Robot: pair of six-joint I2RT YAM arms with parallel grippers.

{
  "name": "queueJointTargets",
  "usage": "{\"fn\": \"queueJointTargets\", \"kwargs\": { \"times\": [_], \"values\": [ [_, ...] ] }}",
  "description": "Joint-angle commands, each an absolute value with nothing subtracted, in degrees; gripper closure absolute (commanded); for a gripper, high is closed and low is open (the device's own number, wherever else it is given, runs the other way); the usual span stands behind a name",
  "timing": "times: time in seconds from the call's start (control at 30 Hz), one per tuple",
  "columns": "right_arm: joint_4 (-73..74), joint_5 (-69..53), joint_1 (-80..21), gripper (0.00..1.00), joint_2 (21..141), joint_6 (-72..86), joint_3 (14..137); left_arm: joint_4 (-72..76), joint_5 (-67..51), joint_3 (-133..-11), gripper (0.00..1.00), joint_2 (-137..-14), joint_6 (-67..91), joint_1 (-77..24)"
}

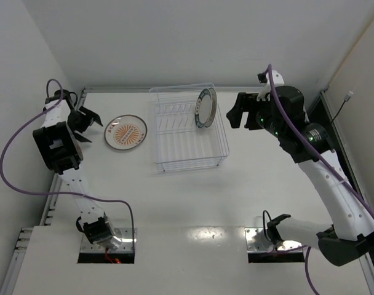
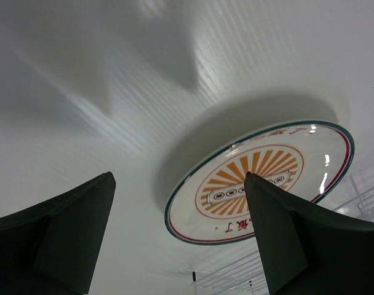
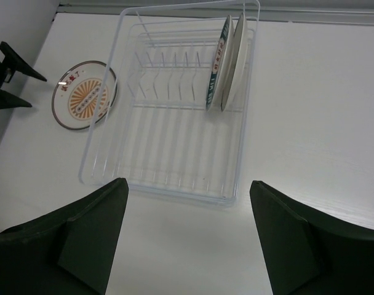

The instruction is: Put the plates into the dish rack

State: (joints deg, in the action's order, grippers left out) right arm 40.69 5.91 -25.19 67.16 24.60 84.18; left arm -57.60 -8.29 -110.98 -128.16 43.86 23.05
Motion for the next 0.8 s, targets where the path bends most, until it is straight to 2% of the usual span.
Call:
{"fn": "queueJointTargets", "kwargs": {
  "times": [0.0, 0.23, 0.4, 0.63, 0.67, 0.73, 0.77],
  "values": [
    [37.89, 3.87, -24.87, 0.22, 65.4, 25.93, 82.8, -51.6, -13.79, -107.86, 0.16, -128.49, 39.39, 23.91],
    [40.77, 6.77, -24.87, 0.22, 63.02, 25.93, 82.09, -47.56, -19.67, -105.29, 0.16, -130.78, 38.06, 23.91],
    [42.45, 8.88, -24.87, 0.22, 61.7, 25.93, 81.56, -43.78, -23.73, -104.15, 0.21, -131.92, 37.44, 23.91],
    [43.07, 9.4, -24.35, 0.22, 62.23, 24.88, 82.09, -39.47, -28.38, -99.41, 0.45, -132.54, 37.44, 22.07],
    [43.76, 8.8, -24.35, 0.22, 63.71, 24.26, 83.4, -38.94, -30.39, -98.1, 0.53, -133.06, 37.44, 22.06],
    [44.65, 9.75, -24.35, 0.22, 64.86, 21.98, 84.19, -37.18, -31.99, -96.86, 0.61, -133.07, 37.44, 22.06],
    [45.34, 11.23, -24.35, 0.22, 65.73, 21.36, 84.72, -37.18, -32.69, -96.86, 0.72, -133.07, 37.44, 22.06]
  ]
}}
